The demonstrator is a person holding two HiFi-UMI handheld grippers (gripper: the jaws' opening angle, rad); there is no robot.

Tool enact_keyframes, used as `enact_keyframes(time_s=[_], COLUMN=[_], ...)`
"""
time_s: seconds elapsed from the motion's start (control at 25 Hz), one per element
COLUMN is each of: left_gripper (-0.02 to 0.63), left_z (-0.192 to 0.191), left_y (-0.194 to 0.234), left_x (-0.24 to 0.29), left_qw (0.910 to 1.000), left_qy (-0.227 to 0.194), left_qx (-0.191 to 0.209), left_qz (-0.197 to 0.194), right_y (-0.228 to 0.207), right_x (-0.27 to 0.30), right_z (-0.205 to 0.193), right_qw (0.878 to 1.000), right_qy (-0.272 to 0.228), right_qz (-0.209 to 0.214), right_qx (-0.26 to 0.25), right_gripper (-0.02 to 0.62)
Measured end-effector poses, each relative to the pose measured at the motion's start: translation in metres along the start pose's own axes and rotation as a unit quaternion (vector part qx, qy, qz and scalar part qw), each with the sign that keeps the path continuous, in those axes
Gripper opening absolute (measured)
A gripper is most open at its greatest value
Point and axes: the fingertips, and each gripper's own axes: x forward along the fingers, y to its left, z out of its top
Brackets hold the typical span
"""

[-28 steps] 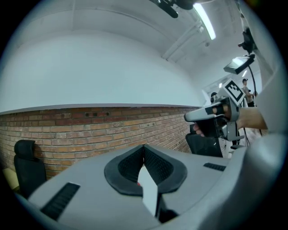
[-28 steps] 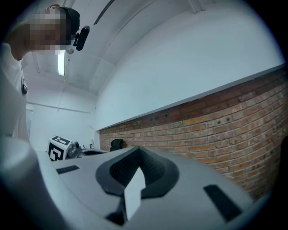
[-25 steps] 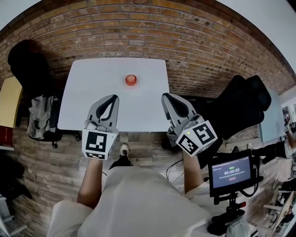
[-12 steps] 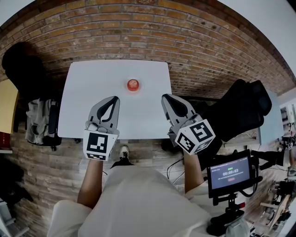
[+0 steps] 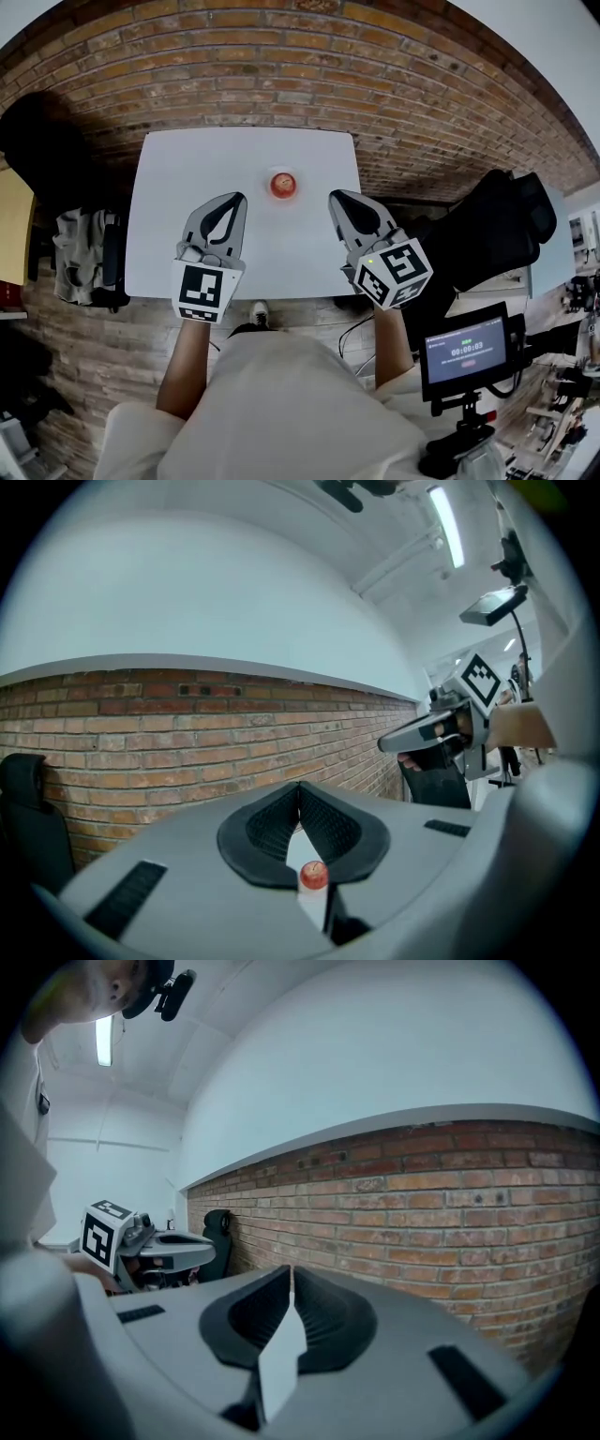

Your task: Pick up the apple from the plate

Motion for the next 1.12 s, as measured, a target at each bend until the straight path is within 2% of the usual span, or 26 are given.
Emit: enact_keyframes(time_s=[0.28,0.64,1.12], left_gripper=[0.006,0.006,0.006], left_z=[-0.023,-0.028,-0.04], left_y=[0.026,0.045,0.065], left_x=[0.017,0.014,0.015], left_qw=[0.9999,0.9994,0.9983], left_qy=[0.005,0.015,0.029], left_qx=[-0.009,-0.029,-0.051], left_qz=[-0.011,-0.015,0.009], right_y=[-0.003,0.003,0.001], right_x=[0.038,0.057,0.092], right_z=[-0.018,-0.032,-0.055], right_qw=[1.0,0.998,0.995], right_qy=[0.018,0.056,0.09], right_qz=[-0.006,-0.001,0.025], right_qx=[0.007,0.025,0.021], right_gripper=[0.003,0.005,0.006])
